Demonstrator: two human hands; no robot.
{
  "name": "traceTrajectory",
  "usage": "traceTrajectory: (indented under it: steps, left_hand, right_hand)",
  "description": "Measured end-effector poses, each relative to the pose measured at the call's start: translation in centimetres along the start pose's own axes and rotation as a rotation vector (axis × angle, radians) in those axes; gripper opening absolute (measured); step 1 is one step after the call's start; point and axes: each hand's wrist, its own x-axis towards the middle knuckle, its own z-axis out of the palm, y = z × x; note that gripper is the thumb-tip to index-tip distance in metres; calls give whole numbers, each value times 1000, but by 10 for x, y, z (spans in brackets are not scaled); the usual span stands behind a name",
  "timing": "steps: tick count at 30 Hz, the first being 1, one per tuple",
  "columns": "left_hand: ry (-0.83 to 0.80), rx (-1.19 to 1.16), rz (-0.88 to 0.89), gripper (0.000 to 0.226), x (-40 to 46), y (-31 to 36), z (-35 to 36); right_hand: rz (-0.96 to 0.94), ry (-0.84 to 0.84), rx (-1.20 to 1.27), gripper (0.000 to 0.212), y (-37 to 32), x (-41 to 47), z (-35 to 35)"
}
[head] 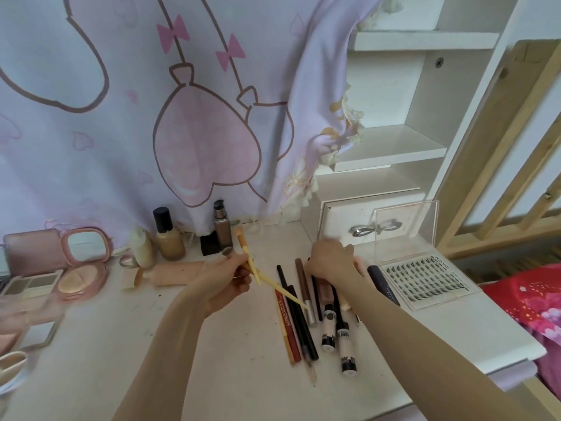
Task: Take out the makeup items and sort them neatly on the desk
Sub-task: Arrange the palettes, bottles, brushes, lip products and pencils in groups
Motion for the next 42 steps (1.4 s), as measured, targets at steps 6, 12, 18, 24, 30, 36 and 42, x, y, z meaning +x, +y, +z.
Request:
traceTrajectory:
  steps: [6,12,18,24,30,36,42]
  left_hand:
    - [32,-178,-12,23,-12,-5,-8]
    - [-31,-159,-43,28,-17,-12,-18]
    - [-38,-103,73,19,-27,-21,-27]
    - [-4,-59,192,21,-33,-45,-33]
    - [39,-245,248,23,-33,-55,-42]
    - [-3,-198,306,26,-35,-60,-40]
    - [10,-206,290,25,-37,-60,-42]
  right_hand:
    - [23,14,1,19,-6,2,0]
    - [-12,176,286,34,-12,-5,-19]
    - [-167,-3,787,21,-26,-34,-45]
    - [-270,-321,395,24,-43,-65,-23]
    - [-246,-194,66,28,-55,-76,0]
    - [-179,-112,3,23,-62,-76,10]
    - [-145,-126,66,25,-67,-70,15]
